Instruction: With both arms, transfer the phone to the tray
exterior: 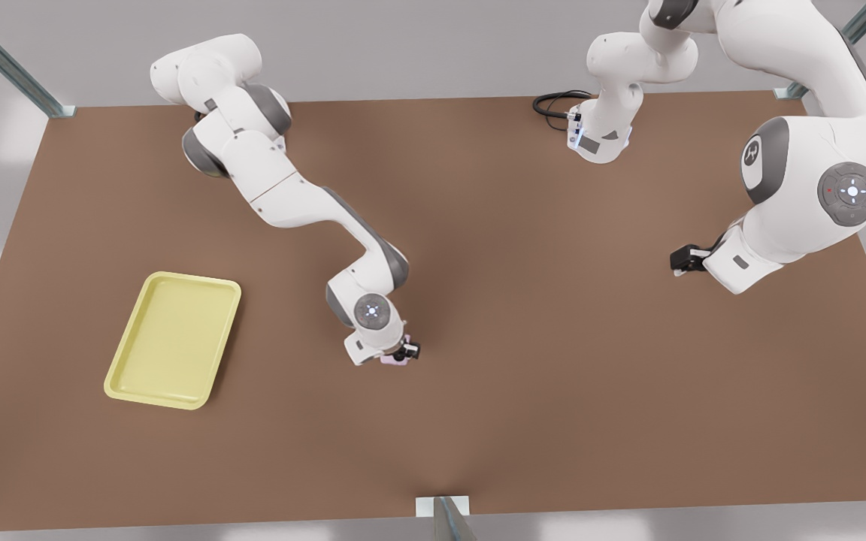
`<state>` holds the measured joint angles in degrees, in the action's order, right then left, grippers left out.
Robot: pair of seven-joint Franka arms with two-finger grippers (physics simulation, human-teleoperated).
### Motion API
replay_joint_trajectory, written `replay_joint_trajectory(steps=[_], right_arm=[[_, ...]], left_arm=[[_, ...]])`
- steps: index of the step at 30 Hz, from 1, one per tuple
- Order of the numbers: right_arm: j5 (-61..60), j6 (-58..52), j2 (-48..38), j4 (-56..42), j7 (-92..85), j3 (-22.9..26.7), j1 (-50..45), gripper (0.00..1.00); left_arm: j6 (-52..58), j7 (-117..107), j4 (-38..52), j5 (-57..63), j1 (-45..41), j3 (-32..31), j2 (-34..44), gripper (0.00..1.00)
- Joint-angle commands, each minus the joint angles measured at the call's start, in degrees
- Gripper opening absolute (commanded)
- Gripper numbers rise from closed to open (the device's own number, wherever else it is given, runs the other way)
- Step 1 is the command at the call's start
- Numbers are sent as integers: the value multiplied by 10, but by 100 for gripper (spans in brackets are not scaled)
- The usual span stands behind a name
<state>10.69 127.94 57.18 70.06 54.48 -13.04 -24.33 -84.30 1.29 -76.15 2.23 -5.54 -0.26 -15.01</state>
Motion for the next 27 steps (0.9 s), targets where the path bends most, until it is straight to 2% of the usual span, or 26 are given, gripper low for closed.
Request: replay_joint_trajectory(steps=[1,6,12,17,19,20,24,27], right_arm=[[2,-8,-3,0,-9,-1,2,75],[2,-29,-45,20,-48,-1,26,75],[1,-27,-177,206,-233,-9,144,75],[4,-18,-283,362,-486,-23,315,75],[5,-18,-296,386,-586,-24,382,75],[6,-17,-297,394,-625,-40,423,75],[16,-18,-298,393,-761,-45,513,75],[16,-18,-296,393,-772,-46,530,76]], left_arm=[[-3,0,0,0,0,0,1,100],[-3,1,0,0,0,0,0,100],[-3,0,0,-1,0,0,0,100],[-3,0,0,-2,0,0,0,100],[-3,0,0,-2,0,0,-1,100],[-3,0,0,-5,0,0,-1,100],[-7,0,0,-6,0,0,-5,100],[-7,0,0,-6,0,0,-6,100]])
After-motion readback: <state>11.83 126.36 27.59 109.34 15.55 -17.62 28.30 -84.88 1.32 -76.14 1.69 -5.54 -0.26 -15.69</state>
